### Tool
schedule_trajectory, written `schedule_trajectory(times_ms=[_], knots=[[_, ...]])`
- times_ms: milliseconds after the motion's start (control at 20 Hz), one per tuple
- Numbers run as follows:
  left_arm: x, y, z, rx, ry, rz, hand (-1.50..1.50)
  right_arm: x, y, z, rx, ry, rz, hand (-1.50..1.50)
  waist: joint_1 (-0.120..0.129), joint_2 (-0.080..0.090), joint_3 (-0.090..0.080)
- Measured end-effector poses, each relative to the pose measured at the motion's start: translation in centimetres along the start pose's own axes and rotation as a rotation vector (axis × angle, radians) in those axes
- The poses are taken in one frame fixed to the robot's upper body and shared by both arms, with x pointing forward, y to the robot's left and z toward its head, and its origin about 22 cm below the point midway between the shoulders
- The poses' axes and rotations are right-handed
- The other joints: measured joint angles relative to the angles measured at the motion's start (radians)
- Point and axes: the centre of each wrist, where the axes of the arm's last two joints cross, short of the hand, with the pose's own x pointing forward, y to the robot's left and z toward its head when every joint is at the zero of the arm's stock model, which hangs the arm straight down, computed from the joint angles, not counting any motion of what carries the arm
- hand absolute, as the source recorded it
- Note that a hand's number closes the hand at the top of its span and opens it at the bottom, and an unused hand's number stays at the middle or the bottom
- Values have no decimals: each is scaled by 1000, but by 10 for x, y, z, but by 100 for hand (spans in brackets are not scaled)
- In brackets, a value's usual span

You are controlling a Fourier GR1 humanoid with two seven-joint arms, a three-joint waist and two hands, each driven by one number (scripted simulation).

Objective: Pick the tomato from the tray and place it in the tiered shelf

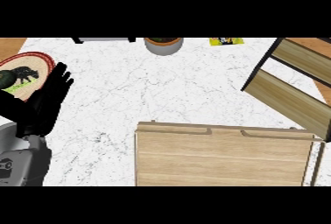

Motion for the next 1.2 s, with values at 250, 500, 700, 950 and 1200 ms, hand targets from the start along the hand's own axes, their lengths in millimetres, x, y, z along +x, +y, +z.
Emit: schedule_trajectory(times_ms=[250,500,700,950,1200], knots=[[0,5,1,2,4,-4,0,23,-32,18,-222,-45,-181,150,-1,3,2],[1,4,1,4,-6,-4,0,23,-39,29,-325,-15,-192,150,1,6,2],[3,1,0,-4,-9,-5,0,19,-44,33,-378,33,-181,150,6,10,1],[3,-6,0,-9,-15,-6,0,5,-56,36,-459,121,-115,150,15,14,0],[6,-5,0,-17,-16,-11,0,-11,-71,38,-516,215,-63,150,25,17,0]])
